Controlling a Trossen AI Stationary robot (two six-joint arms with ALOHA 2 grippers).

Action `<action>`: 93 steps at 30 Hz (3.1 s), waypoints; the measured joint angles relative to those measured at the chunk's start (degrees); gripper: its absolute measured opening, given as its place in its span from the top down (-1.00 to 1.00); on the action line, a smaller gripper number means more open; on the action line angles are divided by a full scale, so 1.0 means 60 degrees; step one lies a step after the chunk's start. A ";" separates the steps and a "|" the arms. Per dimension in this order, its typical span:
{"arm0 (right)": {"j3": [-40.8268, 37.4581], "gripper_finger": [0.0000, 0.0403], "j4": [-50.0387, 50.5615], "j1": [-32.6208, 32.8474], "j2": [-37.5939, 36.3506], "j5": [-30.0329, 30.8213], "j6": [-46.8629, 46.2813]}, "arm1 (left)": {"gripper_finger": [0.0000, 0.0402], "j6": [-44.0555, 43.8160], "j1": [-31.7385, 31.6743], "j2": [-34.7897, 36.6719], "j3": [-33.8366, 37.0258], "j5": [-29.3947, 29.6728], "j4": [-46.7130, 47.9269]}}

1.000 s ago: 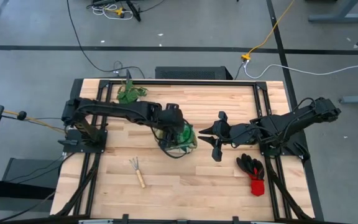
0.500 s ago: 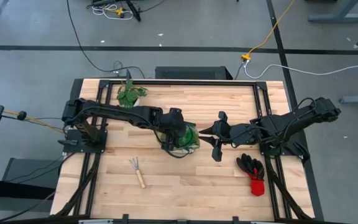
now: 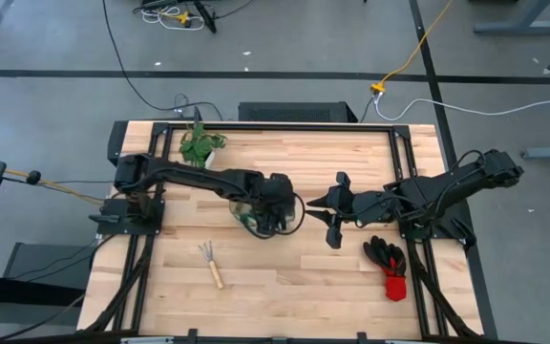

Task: Pick & Place Garden tools in Gardening bag
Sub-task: Put the green spray bottle into the white gardening bag, then put the red gloves into the white gardening bag

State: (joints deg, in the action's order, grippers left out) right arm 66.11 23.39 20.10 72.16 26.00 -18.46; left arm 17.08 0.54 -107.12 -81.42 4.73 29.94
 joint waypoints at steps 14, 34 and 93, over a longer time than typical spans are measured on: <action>0.0000 0.54 0.0133 0.0000 0.0000 0.0004 -0.0095 | 0.12 0.0011 0.0003 0.1166 -0.0005 0.0043 0.0238; -0.0004 0.54 0.4128 0.0239 0.0253 -0.2569 -0.5514 | 0.12 -0.1925 0.0109 0.5391 -0.0016 -0.0010 0.4165; -0.1112 -0.06 0.7665 0.3472 0.4218 -0.6431 -1.2091 | 0.12 -0.2183 0.0112 0.5641 -0.0012 0.0019 0.5231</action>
State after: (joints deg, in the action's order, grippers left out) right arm 59.43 69.38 40.93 97.47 -12.59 -91.00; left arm 3.98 1.21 -73.28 -81.49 4.84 61.32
